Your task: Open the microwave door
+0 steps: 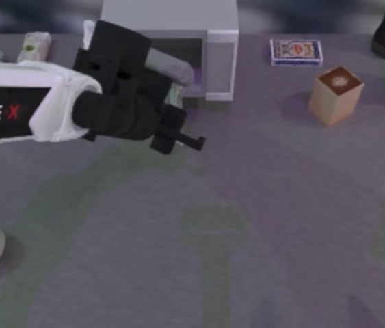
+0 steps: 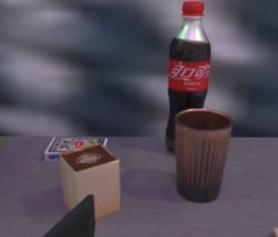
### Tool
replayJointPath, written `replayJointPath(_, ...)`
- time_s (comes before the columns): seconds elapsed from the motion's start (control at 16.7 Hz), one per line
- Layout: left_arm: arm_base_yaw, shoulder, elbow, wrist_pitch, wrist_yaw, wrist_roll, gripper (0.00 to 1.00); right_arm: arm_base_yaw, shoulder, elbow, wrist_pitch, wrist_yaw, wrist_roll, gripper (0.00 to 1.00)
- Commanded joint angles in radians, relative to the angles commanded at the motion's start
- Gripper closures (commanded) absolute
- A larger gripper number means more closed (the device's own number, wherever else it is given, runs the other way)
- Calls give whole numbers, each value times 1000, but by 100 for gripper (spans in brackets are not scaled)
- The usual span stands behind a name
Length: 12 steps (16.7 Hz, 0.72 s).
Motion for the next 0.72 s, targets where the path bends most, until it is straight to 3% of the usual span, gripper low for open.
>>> replayJointPath(0.72, 27, -22, -28, -3, 56, 66, 100, 0, 0, 0, 0, 0, 0, 0)
